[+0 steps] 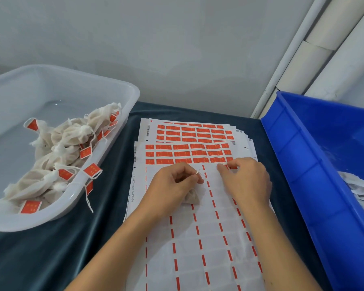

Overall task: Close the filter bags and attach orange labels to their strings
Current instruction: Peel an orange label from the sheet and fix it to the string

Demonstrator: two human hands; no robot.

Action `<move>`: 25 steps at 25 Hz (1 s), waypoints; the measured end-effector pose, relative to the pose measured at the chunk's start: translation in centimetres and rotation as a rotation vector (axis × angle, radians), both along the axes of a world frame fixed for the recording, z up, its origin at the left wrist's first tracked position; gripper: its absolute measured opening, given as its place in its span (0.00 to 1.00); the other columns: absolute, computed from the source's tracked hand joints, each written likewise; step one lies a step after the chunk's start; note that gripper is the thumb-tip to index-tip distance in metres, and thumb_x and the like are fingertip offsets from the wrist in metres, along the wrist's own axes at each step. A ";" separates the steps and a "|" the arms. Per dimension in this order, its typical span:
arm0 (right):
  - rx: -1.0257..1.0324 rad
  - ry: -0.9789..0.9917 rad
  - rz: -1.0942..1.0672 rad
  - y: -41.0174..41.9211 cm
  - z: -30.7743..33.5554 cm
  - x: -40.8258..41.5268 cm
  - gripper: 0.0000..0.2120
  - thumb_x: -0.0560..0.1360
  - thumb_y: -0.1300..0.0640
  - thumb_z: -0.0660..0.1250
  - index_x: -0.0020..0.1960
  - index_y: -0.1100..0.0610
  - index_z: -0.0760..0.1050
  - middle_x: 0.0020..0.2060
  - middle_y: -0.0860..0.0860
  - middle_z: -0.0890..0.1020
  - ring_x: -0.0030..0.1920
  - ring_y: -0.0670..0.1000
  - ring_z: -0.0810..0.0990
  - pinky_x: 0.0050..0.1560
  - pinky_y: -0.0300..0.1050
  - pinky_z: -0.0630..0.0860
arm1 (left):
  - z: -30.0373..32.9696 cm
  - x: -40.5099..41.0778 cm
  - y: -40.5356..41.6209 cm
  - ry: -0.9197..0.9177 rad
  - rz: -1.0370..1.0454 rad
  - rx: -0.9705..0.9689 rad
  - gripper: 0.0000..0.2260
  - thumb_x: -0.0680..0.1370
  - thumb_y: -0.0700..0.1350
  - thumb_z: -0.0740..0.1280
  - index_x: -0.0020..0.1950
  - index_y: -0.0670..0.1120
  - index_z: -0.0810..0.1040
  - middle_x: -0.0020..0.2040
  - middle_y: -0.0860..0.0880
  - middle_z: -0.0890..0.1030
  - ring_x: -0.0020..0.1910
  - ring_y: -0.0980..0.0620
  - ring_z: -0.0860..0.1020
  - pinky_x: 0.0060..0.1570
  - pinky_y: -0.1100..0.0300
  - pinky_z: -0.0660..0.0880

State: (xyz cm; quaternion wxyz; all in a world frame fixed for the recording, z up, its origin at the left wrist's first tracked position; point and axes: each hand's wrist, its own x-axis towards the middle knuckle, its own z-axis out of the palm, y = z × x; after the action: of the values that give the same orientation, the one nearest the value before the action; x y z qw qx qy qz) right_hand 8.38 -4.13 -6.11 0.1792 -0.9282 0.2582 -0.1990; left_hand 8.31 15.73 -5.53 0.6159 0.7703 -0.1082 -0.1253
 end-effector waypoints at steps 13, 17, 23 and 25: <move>0.018 0.241 0.178 -2.3 2.2 1.3 0.13 0.76 0.37 0.72 0.39 0.44 0.82 0.35 0.36 0.79 0.34 0.45 0.79 0.31 0.36 0.64 | 0.0 0.1 0.0 0.006 0.004 0.008 0.08 0.83 0.46 0.68 0.48 0.55 0.85 0.48 0.64 0.86 0.50 0.64 0.82 0.40 0.77 0.74; -0.071 0.241 0.231 -2.4 2.2 1.1 0.13 0.77 0.37 0.69 0.39 0.44 0.80 0.33 0.37 0.77 0.33 0.45 0.78 0.31 0.35 0.64 | 0.0 0.1 0.0 0.004 -0.001 0.011 0.08 0.83 0.46 0.68 0.48 0.55 0.85 0.48 0.64 0.86 0.50 0.64 0.82 0.41 0.75 0.75; -0.152 0.232 0.271 -2.5 1.9 0.9 0.15 0.79 0.41 0.68 0.38 0.47 0.79 0.35 0.39 0.81 0.31 0.45 0.78 0.32 0.34 0.67 | -0.1 0.2 0.0 -0.002 -0.003 0.012 0.08 0.83 0.46 0.68 0.47 0.56 0.85 0.47 0.64 0.86 0.50 0.64 0.82 0.41 0.77 0.75; -0.152 0.233 0.293 -2.7 2.0 0.7 0.12 0.78 0.38 0.68 0.44 0.45 0.82 0.42 0.38 0.84 0.33 0.44 0.77 0.35 0.34 0.67 | -0.2 0.2 -0.1 -0.003 0.000 0.013 0.08 0.83 0.46 0.68 0.47 0.56 0.85 0.48 0.64 0.86 0.50 0.64 0.82 0.41 0.77 0.75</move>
State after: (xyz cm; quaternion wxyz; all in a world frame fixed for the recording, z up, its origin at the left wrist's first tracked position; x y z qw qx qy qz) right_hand 9.11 -6.80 -4.15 0.1044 -0.9835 0.1236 -0.0809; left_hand 8.54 15.66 -5.68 0.6108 0.7744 -0.1081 -0.1248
